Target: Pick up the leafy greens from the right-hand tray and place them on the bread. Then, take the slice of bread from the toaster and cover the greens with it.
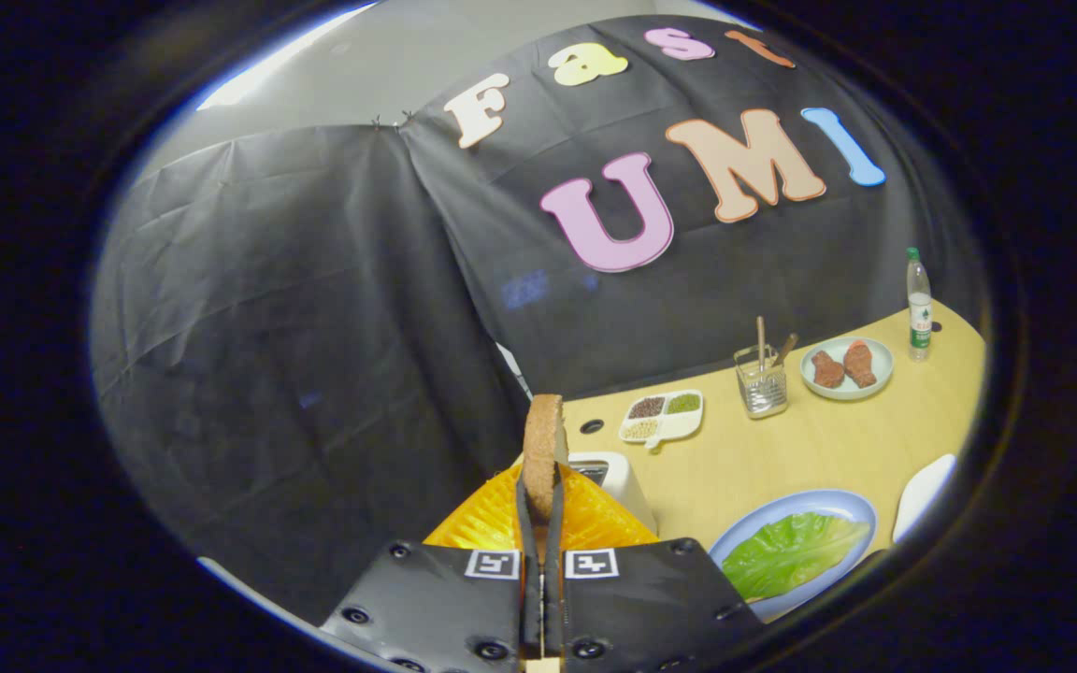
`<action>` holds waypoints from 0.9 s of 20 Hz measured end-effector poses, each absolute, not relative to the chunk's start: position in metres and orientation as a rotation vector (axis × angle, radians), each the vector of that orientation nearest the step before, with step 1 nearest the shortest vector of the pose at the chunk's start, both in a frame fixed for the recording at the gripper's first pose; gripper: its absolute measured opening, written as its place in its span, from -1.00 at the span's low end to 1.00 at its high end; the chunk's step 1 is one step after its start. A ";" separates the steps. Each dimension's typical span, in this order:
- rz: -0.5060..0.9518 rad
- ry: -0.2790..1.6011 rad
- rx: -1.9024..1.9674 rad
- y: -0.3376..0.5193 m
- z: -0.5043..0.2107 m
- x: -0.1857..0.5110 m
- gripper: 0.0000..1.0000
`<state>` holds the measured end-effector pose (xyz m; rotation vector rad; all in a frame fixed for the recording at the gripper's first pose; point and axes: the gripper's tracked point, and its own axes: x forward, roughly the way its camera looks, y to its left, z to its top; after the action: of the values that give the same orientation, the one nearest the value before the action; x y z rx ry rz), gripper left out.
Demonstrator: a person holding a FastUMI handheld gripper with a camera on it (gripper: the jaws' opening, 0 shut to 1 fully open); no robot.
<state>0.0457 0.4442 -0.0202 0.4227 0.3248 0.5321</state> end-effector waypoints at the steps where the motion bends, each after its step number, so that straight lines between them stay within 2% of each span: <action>1: 0.541 0.311 0.437 0.439 -0.017 0.042 -0.92; 6: 0.524 0.227 0.546 0.390 -0.013 0.035 -0.92; 10: 0.460 0.195 0.590 0.352 -0.043 0.042 -0.92; 18: 0.406 0.340 0.592 0.316 -0.138 0.056 -0.92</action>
<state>0.0556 0.3156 -0.1382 0.5921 0.3396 0.4060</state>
